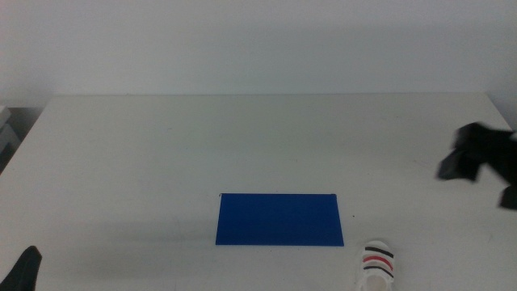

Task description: Use one arm to grab the shoe from the table and place it on the mat.

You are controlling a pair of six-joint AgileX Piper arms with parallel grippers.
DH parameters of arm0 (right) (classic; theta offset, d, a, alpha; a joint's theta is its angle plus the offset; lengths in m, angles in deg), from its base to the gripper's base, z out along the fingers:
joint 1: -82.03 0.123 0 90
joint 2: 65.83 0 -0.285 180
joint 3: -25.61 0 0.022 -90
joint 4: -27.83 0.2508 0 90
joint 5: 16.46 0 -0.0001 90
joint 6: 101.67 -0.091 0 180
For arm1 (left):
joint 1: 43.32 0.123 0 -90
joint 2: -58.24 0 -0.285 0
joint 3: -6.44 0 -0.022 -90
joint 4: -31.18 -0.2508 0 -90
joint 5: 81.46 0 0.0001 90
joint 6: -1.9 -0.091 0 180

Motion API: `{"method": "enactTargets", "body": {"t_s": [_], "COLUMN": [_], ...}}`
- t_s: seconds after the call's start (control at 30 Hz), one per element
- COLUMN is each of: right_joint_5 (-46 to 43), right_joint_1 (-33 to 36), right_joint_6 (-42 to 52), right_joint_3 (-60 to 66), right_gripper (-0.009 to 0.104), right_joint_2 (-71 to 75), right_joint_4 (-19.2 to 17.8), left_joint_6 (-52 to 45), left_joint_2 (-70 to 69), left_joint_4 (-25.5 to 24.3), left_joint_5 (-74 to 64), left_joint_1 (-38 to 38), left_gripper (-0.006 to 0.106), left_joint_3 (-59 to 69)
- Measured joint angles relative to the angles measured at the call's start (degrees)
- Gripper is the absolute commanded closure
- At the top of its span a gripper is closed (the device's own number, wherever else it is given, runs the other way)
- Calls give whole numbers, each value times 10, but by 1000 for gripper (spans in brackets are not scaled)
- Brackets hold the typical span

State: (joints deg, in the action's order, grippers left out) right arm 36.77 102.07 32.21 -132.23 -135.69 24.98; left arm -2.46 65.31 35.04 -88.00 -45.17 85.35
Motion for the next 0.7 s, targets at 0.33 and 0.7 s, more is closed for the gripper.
{"method": "enactTargets", "body": {"t_s": [0.33, 0.7], "right_joint_5": [-4, -11], "right_joint_1": [117, 154], "right_joint_6": [-99, -105], "right_joint_3": [-2, -2], "right_gripper": [4, 4], "right_joint_2": [-122, -210], "right_joint_4": [4, 46], "left_joint_6": [0, 0], "left_joint_2": [0, 0], "left_joint_4": [0, 0], "left_joint_5": [0, 0], "left_joint_1": [0, 0], "left_gripper": [7, 7], "left_joint_3": [0, 0]}}
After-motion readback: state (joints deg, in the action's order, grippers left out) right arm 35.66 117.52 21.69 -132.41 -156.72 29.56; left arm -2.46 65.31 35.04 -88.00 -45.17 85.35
